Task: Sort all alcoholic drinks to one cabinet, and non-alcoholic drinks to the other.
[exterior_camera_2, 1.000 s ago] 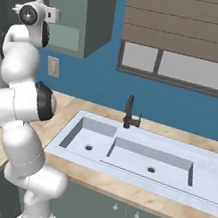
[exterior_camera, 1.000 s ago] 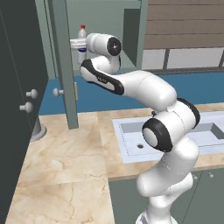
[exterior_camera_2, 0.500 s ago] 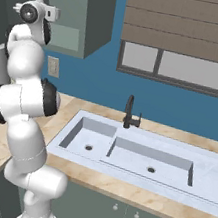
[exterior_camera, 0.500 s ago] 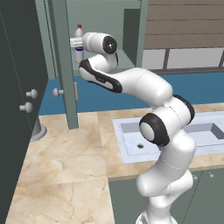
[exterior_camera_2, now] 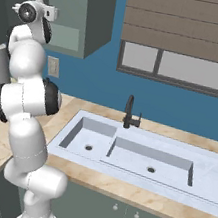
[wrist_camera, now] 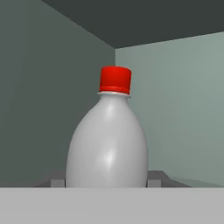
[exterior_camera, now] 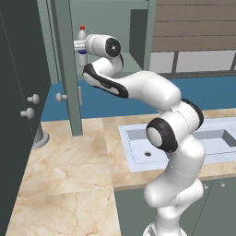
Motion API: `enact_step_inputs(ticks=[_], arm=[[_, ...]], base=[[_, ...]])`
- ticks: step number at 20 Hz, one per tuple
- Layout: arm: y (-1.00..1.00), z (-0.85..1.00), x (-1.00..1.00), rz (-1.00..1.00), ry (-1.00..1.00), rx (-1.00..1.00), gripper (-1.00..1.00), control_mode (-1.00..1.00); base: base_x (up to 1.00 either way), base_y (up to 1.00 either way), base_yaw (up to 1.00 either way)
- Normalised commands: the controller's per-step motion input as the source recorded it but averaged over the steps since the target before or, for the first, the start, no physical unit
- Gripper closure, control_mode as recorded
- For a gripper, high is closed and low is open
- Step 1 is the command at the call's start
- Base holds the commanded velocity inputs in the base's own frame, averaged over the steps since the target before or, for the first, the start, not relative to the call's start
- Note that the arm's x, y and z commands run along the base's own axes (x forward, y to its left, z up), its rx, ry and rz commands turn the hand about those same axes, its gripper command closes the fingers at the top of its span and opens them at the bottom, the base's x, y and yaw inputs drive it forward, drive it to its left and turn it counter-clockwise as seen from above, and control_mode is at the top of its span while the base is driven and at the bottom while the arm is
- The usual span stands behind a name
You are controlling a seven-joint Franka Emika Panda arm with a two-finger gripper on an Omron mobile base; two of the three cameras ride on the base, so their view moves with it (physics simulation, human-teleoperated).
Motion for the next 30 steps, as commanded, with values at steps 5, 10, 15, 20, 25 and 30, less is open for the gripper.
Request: enact_step_inputs(ticks=[5, 10, 15, 20, 25, 30], arm=[[0.02, -0.35, 0.01, 0.00, 0.00, 0.00, -1.00, -1.00], [0.00, -0.21, 0.00, 0.00, 0.00, 0.00, -1.00, -1.00], [0.00, -0.04, 0.00, 0.00, 0.00, 0.00, -1.00, -1.00], [0.00, 0.00, -0.08, 0.00, 0.00, 0.00, -1.00, -1.00], [-0.05, 0.17, -0.31, 0.00, 0.00, 0.01, -1.00, -1.00], [-0.08, 0.35, -0.42, 0.00, 0.00, 0.01, -1.00, -1.00]], base=[[0.00, 0.00, 0.00], [0.00, 0.00, 0.00], [0.00, 0.00, 0.00], [0.00, 0.00, 0.00], [0.00, 0.00, 0.00], [0.00, 0.00, 0.00]])
